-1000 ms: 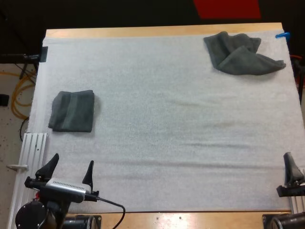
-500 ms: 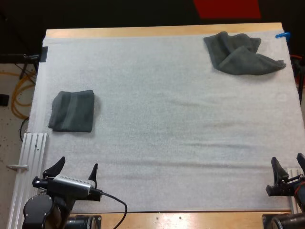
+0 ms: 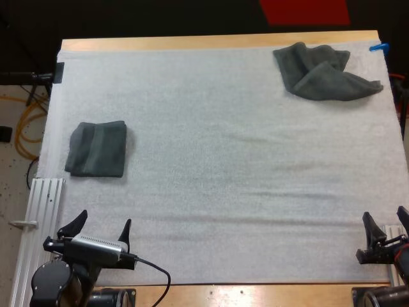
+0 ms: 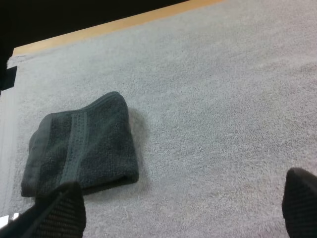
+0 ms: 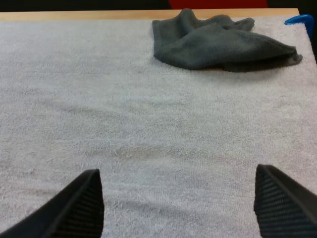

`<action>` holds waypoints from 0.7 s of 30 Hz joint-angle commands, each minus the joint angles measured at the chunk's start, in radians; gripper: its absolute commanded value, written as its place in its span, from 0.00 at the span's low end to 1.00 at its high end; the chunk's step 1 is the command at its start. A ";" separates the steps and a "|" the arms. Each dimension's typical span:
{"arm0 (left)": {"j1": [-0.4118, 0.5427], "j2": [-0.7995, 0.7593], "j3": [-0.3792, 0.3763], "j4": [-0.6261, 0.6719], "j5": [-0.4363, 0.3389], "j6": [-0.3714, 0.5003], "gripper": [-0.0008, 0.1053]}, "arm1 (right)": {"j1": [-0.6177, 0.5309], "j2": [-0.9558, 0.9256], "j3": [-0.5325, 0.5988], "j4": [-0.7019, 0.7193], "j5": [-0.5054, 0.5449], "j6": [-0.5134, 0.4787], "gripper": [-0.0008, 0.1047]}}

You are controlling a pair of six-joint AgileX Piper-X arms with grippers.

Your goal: Pick towel from pile fold and stack

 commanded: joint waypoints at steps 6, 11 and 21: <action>-0.002 -0.140 -0.001 -0.003 0.006 -0.011 0.74 | -0.006 -0.038 -0.003 0.002 0.000 -0.012 0.61; -0.002 -0.140 -0.001 -0.003 0.006 -0.011 0.74 | -0.078 -0.038 -0.003 0.002 0.000 -0.012 0.61; -0.002 -0.140 -0.001 -0.003 0.006 -0.011 0.74 | -0.135 -0.039 -0.003 0.002 0.000 -0.012 0.61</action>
